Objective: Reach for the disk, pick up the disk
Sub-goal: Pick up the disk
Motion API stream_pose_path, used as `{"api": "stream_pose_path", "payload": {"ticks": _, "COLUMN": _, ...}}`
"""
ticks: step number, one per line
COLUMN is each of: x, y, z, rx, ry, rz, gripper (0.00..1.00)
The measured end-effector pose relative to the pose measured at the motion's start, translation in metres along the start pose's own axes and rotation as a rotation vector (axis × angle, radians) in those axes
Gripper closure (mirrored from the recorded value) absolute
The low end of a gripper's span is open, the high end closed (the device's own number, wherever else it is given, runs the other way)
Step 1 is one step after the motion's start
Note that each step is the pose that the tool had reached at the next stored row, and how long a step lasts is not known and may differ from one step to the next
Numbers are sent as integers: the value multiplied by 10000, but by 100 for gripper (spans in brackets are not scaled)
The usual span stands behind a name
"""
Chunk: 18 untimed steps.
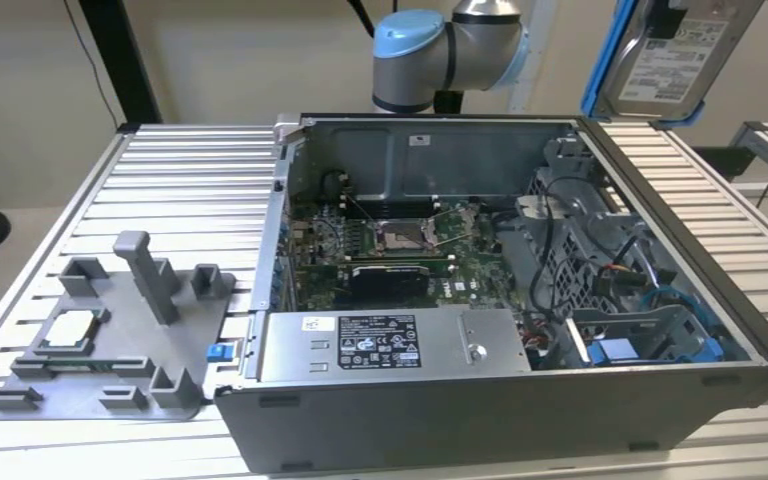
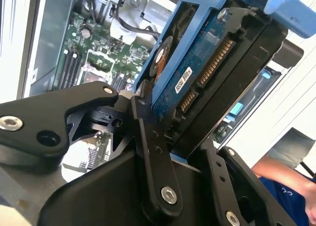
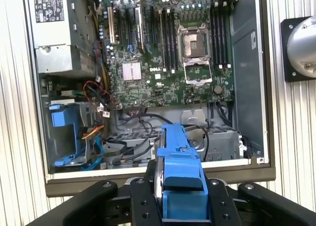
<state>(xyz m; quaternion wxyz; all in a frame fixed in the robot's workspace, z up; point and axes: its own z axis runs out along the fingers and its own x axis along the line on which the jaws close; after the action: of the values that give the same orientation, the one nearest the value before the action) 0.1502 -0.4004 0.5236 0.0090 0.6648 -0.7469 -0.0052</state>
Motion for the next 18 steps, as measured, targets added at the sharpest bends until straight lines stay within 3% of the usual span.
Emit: {"api": "stream_pose_path", "payload": {"ticks": 18, "x": 101, "y": -102, "z": 3, "rx": 1, "ry": 7, "rz": 0, "gripper": 100}}
